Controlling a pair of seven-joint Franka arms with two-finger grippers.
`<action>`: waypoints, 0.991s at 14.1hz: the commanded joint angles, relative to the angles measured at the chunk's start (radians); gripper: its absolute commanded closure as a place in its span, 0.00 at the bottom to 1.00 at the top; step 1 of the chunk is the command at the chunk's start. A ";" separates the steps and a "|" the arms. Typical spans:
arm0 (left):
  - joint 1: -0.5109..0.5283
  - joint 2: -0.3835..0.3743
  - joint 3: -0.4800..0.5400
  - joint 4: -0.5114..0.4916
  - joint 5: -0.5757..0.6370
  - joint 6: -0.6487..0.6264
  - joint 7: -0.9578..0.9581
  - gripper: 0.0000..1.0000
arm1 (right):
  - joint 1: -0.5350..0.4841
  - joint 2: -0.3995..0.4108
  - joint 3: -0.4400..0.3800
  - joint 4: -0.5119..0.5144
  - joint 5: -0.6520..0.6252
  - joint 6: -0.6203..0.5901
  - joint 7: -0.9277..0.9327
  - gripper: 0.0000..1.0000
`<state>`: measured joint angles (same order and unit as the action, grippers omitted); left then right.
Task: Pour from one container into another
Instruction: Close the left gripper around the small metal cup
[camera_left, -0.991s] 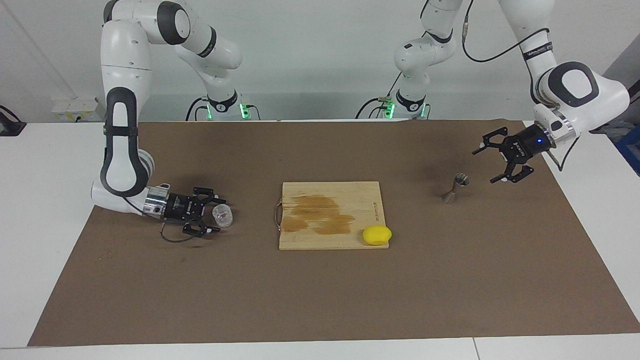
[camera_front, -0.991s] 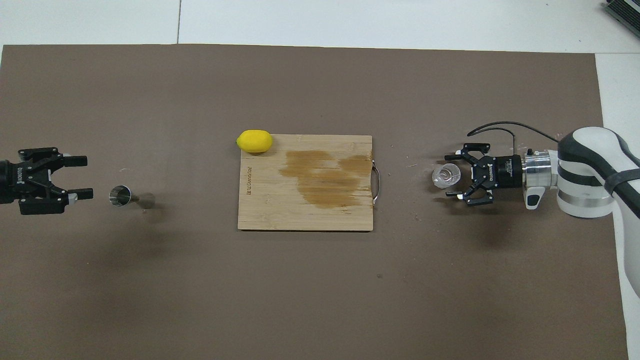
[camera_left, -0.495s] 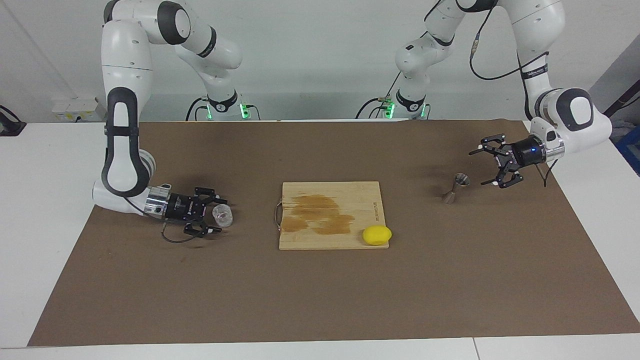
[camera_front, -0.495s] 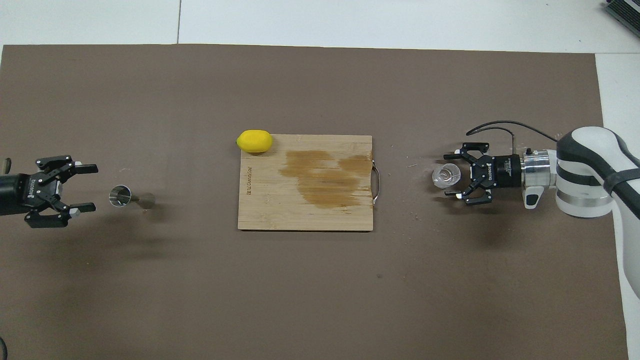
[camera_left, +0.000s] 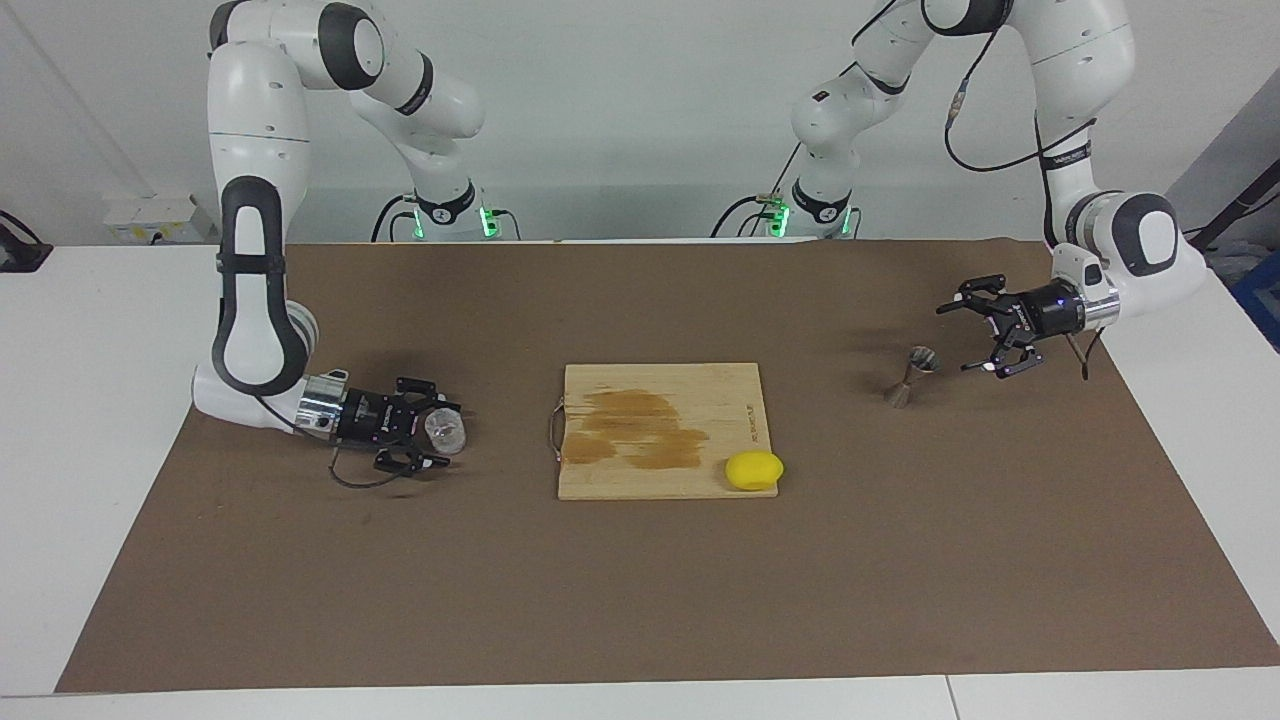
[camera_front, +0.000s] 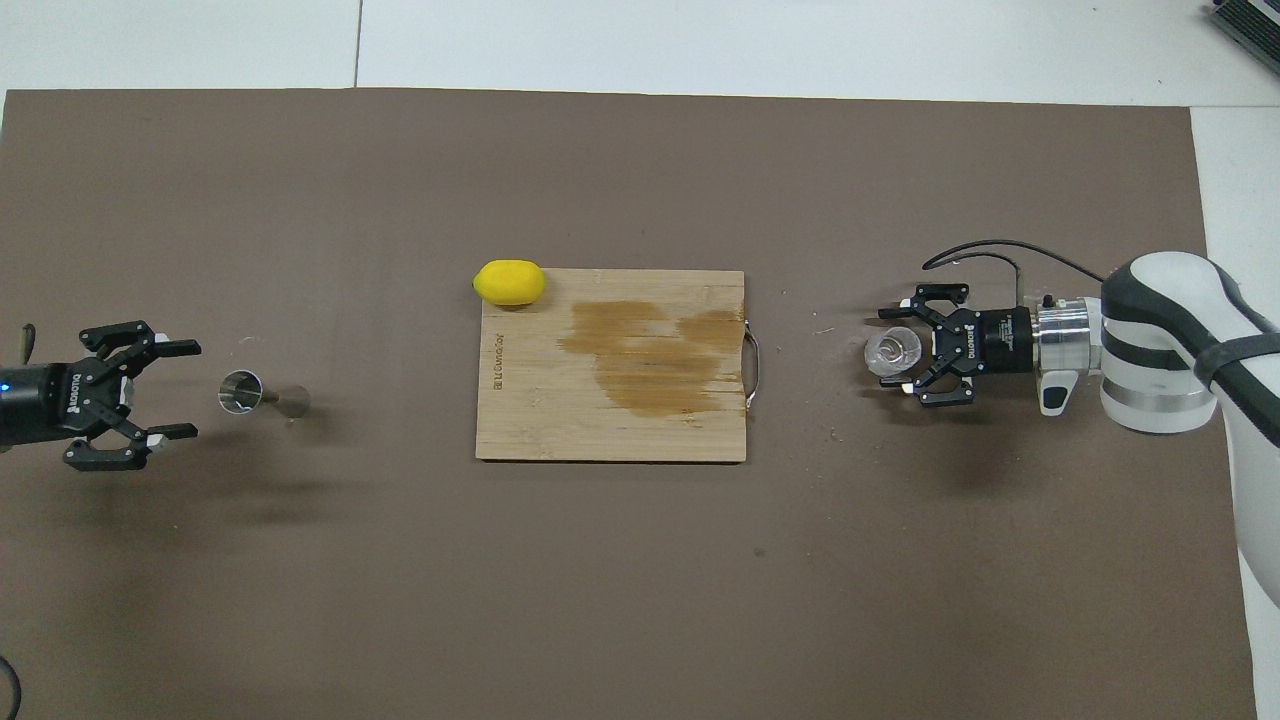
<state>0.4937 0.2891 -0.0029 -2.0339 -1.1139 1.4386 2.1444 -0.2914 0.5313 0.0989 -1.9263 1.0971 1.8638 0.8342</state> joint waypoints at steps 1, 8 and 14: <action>0.023 0.070 -0.008 -0.003 -0.035 -0.040 0.159 0.00 | -0.005 0.009 0.009 0.003 0.030 0.017 -0.015 0.15; 0.045 0.140 -0.009 -0.017 -0.038 -0.041 0.279 0.00 | -0.009 0.009 0.009 0.004 0.024 0.012 -0.018 0.14; 0.022 0.142 -0.017 -0.048 -0.076 -0.052 0.319 0.00 | -0.012 0.009 0.007 0.004 0.015 0.006 -0.023 0.14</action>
<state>0.5199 0.4365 -0.0210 -2.0644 -1.1647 1.4016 2.4314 -0.2937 0.5319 0.0986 -1.9263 1.0972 1.8654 0.8342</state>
